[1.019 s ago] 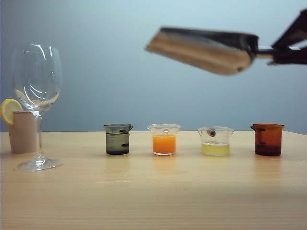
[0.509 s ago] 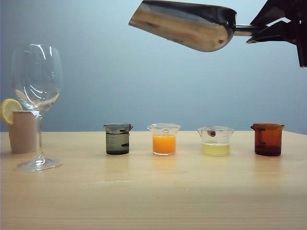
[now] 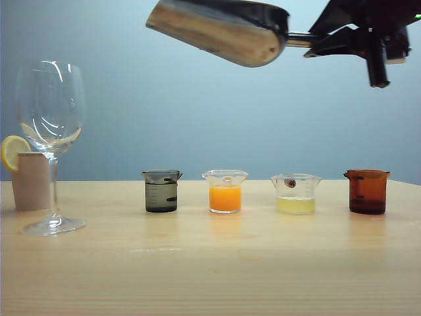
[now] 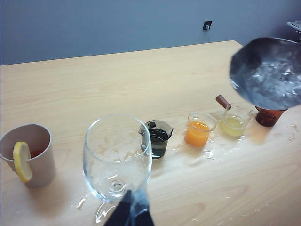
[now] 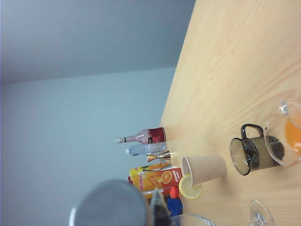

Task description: Pick up the ice scoop on the desk filled with ice cubes, pour the ice into the goblet, and finally put the scoop back on the table.

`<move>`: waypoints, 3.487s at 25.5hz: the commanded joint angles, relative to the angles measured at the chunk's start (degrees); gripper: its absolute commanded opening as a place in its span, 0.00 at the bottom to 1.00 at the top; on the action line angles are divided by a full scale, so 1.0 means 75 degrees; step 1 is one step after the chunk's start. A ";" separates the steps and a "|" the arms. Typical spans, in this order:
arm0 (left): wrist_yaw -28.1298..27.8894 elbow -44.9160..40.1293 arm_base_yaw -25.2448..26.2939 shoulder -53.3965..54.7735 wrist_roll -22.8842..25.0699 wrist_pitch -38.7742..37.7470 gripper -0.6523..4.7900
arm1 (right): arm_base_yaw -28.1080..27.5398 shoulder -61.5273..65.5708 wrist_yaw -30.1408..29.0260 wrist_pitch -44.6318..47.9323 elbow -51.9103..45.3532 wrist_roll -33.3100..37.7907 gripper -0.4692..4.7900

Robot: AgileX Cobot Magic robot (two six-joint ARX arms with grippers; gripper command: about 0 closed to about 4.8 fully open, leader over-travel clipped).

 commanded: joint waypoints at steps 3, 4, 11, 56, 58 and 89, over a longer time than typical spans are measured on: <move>0.0038 0.0044 0.0006 -0.0003 0.0000 0.0061 0.11 | 0.0385 0.0452 0.0294 0.0079 0.0793 0.0096 0.08; 0.0038 0.0044 0.0006 -0.0003 0.0000 0.0061 0.11 | 0.0417 0.0571 0.0318 0.0064 0.0965 0.0096 0.08; 0.0035 0.0044 0.0006 -0.0003 0.0000 0.0050 0.11 | 0.0612 0.0883 0.0589 -0.0393 0.1556 0.0087 0.08; 0.0035 0.0041 0.0006 -0.0003 0.0003 -0.0003 0.11 | 0.2492 0.2404 0.1740 -0.1049 0.3652 -0.0341 0.08; 0.0035 0.0041 0.0009 -0.0003 0.0003 -0.0070 0.11 | 0.2559 0.2500 0.1743 -0.0994 0.3678 -0.0341 0.08; 0.0032 0.0038 0.0009 -0.0003 0.0003 -0.0067 0.11 | 0.2623 0.2556 0.2372 -0.1212 0.3873 -0.1151 0.08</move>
